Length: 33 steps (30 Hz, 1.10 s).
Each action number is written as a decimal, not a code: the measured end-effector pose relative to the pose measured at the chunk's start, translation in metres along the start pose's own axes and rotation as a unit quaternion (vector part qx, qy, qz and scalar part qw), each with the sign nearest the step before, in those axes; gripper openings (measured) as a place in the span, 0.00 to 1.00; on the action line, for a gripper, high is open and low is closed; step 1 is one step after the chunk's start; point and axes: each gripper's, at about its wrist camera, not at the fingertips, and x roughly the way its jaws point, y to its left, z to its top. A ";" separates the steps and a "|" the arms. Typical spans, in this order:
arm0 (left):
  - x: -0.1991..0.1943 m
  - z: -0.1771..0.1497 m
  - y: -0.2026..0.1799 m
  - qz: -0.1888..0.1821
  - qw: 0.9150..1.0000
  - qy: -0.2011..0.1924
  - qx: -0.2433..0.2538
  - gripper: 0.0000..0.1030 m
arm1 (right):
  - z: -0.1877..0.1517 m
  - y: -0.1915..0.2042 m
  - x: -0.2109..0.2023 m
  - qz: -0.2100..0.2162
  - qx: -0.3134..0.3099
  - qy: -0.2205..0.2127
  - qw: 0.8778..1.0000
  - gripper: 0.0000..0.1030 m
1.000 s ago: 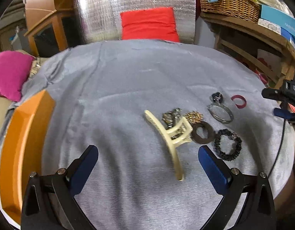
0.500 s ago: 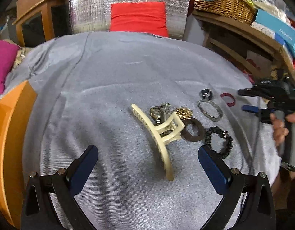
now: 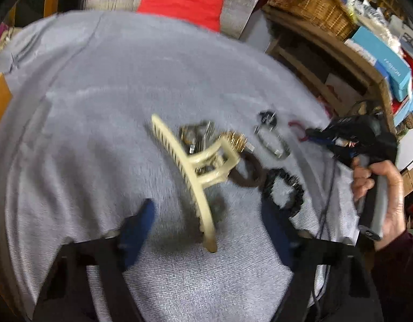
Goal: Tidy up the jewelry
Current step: 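Grasp the red hair tie with the right tool while the left tool grasps the cream claw clip, then carry both items into the orange tray and open both tools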
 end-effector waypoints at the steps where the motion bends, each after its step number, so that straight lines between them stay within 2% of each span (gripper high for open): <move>1: 0.007 -0.001 0.003 -0.001 1.000 0.013 -0.007 0.50 | -0.001 0.001 -0.004 0.004 -0.003 -0.002 1.000 0.06; 4: 0.007 -0.001 0.003 0.006 1.000 -0.006 -0.003 0.34 | -0.001 0.002 -0.014 0.020 -0.007 -0.012 1.000 0.06; 5: 0.008 0.000 0.002 0.001 1.000 -0.005 0.001 0.19 | -0.001 0.001 -0.017 0.025 -0.007 -0.014 1.000 0.06; 6: 0.008 0.000 0.003 -0.001 1.000 -0.003 0.001 0.14 | -0.002 0.000 -0.020 0.028 -0.007 -0.015 0.999 0.06; 10: 0.004 -0.002 -0.001 0.005 1.000 -0.014 0.015 0.10 | -0.006 0.001 -0.029 0.050 -0.004 -0.016 0.999 0.06; 14: -0.022 -0.001 -0.004 0.006 0.998 -0.053 0.038 0.10 | -0.013 0.009 -0.038 0.058 -0.021 -0.019 0.998 0.06; 19: -0.040 -0.002 0.003 0.012 0.996 -0.074 0.040 0.10 | -0.026 0.028 -0.048 0.076 -0.039 -0.024 0.996 0.06; 23: -0.064 -0.006 0.010 0.036 0.993 -0.107 0.044 0.10 | -0.043 0.051 -0.051 0.098 -0.059 -0.022 0.993 0.06; 27: -0.099 -0.009 0.024 0.054 0.987 -0.146 0.036 0.10 | -0.068 0.088 -0.051 0.126 -0.100 -0.013 0.987 0.06; 29: -0.121 -0.013 0.032 0.080 0.982 -0.167 0.032 0.10 | -0.081 0.111 -0.050 0.140 -0.124 -0.006 0.982 0.06; 33: -0.165 -0.025 0.064 0.100 0.977 -0.188 0.006 0.10 | -0.120 0.169 -0.053 0.180 -0.186 0.003 0.966 0.06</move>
